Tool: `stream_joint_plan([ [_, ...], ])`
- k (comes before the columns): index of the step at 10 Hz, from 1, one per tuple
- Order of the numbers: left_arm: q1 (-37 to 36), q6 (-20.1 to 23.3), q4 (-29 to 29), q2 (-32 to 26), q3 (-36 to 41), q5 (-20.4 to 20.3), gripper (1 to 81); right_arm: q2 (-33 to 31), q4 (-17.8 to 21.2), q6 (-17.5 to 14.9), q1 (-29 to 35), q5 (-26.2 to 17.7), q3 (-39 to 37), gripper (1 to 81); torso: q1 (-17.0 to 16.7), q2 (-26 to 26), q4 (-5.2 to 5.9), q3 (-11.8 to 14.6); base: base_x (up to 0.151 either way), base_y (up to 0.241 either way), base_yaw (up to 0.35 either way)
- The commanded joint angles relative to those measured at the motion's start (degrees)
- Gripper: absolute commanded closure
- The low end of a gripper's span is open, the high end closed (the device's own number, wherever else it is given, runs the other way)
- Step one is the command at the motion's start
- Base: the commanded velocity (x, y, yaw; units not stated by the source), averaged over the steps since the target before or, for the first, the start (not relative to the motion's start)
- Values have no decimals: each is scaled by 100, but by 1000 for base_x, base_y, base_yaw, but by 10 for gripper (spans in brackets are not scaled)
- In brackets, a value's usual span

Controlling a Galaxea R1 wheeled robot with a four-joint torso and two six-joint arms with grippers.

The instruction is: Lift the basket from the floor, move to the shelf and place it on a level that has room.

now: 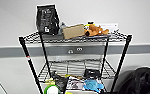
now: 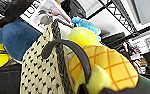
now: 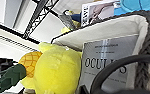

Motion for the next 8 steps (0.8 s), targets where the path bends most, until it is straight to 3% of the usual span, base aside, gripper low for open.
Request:
stream_joint_plan([
  [1,-1163,-89,-201,-381,971,83,811,-224,389,-21,1120,-55,874,811,0,0,0,0,0,0,0],
  [8,-2121,-283,-218,-1015,2035,92,811,-831,863,-21,1901,-231,1780,811,0,0,0,0,0,0,0],
])
